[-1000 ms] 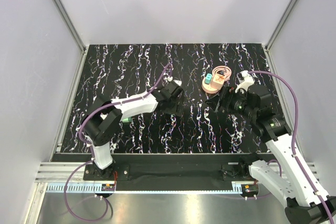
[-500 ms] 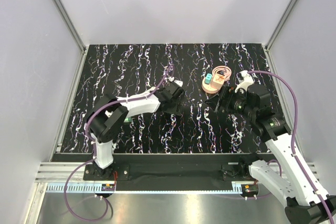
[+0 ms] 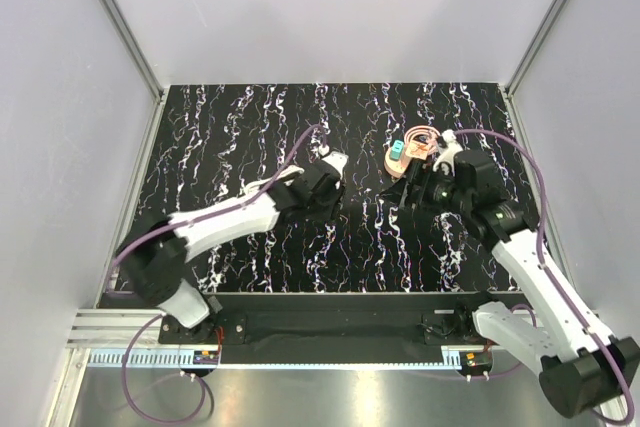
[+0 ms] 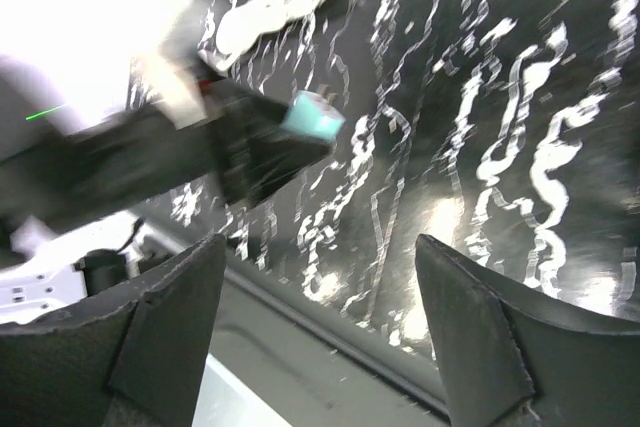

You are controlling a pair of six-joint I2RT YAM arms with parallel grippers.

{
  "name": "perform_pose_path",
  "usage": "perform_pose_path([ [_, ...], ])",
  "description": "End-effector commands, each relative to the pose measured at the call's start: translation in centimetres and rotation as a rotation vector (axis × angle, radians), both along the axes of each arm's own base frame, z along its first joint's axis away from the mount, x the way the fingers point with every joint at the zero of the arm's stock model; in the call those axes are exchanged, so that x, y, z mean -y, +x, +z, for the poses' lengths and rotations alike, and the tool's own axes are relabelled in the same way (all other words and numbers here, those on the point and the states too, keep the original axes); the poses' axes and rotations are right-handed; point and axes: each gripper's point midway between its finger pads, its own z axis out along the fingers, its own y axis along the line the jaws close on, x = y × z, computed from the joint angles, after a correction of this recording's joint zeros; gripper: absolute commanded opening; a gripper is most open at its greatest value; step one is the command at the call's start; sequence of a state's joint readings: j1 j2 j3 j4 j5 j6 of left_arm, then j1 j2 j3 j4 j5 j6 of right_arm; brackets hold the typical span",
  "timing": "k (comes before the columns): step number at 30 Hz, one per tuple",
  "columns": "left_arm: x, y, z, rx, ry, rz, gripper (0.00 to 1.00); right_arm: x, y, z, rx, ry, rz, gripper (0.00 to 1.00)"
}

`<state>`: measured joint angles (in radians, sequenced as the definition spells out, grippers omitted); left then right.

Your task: Insert the plug

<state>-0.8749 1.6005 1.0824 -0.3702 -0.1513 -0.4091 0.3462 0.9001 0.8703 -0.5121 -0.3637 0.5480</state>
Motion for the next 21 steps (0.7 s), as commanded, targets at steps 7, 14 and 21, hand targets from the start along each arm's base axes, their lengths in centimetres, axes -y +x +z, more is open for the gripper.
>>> perform_pose_path([
  [7,1.8,-4.1,8.9,0.260,-0.140,-0.248,0.00,-5.2,-0.3,1.8,-0.135,0.234,0.217,0.75],
  [14,2.5,-4.9,10.6,0.305,-0.177,-0.296,0.00,-7.3,-0.2,1.0,-0.198,0.295,0.288,0.72],
  [21,3.4,-5.1,11.3,0.335,-0.195,-0.343,0.00,-9.4,-0.8,-1.3,-0.252,0.264,0.339,0.70],
])
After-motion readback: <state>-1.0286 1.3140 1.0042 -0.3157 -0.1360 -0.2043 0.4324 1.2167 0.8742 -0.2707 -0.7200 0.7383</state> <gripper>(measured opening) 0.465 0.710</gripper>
